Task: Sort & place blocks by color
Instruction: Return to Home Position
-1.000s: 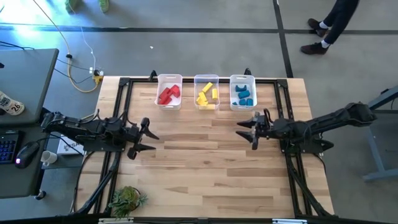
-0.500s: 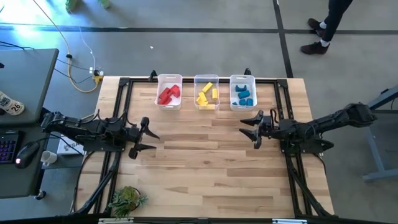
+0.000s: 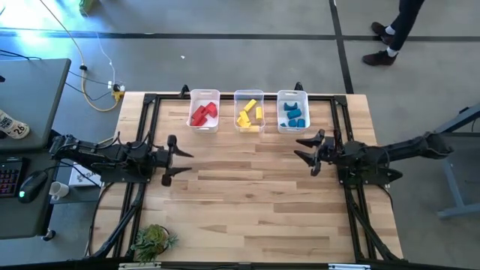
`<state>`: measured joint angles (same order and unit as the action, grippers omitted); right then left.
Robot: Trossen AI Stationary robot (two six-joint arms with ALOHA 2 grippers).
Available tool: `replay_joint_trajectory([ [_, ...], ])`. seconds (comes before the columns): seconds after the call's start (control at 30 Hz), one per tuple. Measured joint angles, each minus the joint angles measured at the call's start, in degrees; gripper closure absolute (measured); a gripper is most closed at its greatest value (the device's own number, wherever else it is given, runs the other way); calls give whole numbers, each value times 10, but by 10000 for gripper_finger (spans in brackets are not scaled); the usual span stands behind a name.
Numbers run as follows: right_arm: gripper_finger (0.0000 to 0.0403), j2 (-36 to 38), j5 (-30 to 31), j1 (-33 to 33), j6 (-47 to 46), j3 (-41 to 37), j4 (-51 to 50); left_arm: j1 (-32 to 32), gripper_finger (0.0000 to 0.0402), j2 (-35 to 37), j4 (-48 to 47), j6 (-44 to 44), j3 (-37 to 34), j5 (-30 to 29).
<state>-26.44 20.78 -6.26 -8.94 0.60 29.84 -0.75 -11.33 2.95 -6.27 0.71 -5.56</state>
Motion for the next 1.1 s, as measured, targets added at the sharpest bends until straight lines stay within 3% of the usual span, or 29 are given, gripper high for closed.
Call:
replay_joint_trajectory([
  [0.33, 186, 81, 1, 0, -41, 0, -119, 0, 199, 0, 0, -4, 0, -28],
  [1.1, 186, 82, 4, 0, -76, 0, -148, 0, 199, 0, -1, -4, 0, -28],
])
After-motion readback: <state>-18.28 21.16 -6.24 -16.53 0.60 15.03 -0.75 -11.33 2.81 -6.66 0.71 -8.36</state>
